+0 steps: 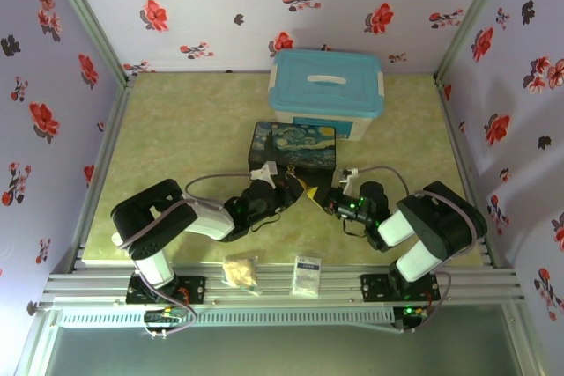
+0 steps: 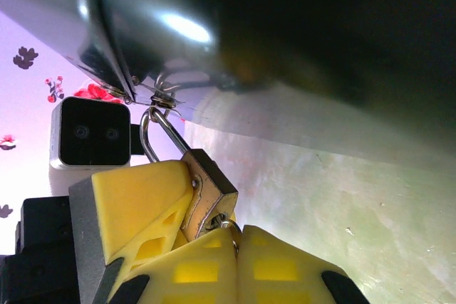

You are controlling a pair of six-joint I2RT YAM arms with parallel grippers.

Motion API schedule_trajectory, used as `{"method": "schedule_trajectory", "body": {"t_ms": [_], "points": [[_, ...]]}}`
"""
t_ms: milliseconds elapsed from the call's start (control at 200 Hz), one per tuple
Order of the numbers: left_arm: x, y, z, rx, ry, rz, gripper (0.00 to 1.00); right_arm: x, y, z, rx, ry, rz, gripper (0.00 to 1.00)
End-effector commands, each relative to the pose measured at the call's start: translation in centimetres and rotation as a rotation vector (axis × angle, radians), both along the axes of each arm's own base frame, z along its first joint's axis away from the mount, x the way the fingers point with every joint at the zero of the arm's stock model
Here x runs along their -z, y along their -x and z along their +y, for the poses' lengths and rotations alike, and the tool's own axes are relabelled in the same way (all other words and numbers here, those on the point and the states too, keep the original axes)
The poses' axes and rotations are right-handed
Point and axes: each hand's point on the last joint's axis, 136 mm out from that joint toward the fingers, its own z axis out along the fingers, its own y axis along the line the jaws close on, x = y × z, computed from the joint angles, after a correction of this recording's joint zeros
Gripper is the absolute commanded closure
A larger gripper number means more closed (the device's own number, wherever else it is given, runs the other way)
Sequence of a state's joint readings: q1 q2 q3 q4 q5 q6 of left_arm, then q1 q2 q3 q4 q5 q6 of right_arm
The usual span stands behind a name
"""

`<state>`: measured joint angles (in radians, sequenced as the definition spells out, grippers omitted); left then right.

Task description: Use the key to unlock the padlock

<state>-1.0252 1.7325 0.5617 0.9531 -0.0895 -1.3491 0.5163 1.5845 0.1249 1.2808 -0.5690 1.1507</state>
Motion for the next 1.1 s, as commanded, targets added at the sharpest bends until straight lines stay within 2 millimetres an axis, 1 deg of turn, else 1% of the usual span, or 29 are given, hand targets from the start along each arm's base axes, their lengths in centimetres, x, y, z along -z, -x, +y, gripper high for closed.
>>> {"method": "schedule_trajectory", "body": {"t_ms": [0, 105, 205, 325, 410, 560, 745, 850, 920, 975, 1025, 1035, 1040, 1045, 1090], "points": [[-3.1, 3.3, -3.8, 0.185, 0.117, -0.022, 1.00, -4.4, -1.6, 1.9, -0.016, -0.052, -0.193, 1.00], [-2.8, 3.5, -3.7, 0.187, 0.114, -0.015, 1.00, -4.6, -2.3, 1.8, 0.009, -0.085, -0.161, 1.00], [-2.4, 3.7, -3.5, 0.189, 0.111, -0.009, 1.00, -6.0, -2.8, 2.3, 0.005, -0.146, -0.125, 1.00], [-2.4, 3.7, -3.4, 0.181, 0.137, -0.009, 1.00, -8.2, -2.4, 2.9, -0.001, -0.206, -0.130, 1.00], [-2.4, 3.8, -3.6, 0.184, 0.140, -0.006, 1.00, -8.8, -2.5, 2.9, 0.017, -0.236, -0.103, 1.00], [-2.5, 4.0, -4.1, 0.195, 0.139, -0.010, 1.00, -8.3, -2.6, 3.4, 0.010, -0.265, -0.021, 1.00], [-2.9, 3.9, -3.5, 0.178, 0.137, -0.041, 1.00, -7.8, -2.5, 2.9, 0.030, -0.319, 0.115, 1.00], [-3.0, 4.0, -3.2, 0.174, 0.131, -0.051, 1.00, -7.8, -2.5, 2.7, 0.043, -0.320, 0.114, 1.00], [-3.1, 3.9, -3.2, 0.172, 0.130, -0.056, 1.00, -7.1, -2.6, 2.5, 0.054, -0.269, 0.075, 1.00], [-3.1, 3.9, -3.2, 0.170, 0.131, -0.052, 1.00, -6.5, -2.1, 2.7, 0.051, -0.205, 0.038, 1.00], [-3.1, 3.9, -3.3, 0.170, 0.137, -0.048, 1.00, -6.2, -1.7, 3.3, 0.037, -0.135, -0.002, 1.00], [-3.1, 3.9, -3.3, 0.170, 0.138, -0.046, 1.00, -5.6, -1.6, 3.4, 0.036, -0.108, 0.017, 1.00], [-3.1, 3.9, -3.3, 0.170, 0.139, -0.045, 1.00, -6.0, -1.6, 3.5, 0.031, -0.107, -0.006, 1.00], [-3.1, 3.9, -3.3, 0.169, 0.140, -0.044, 1.00, -5.5, -1.4, 3.6, 0.030, -0.091, 0.015, 1.00], [-3.0, 3.9, -3.4, 0.171, 0.144, -0.041, 1.00, -5.4, -0.9, 4.1, 0.010, -0.013, -0.034, 1.00]]}}
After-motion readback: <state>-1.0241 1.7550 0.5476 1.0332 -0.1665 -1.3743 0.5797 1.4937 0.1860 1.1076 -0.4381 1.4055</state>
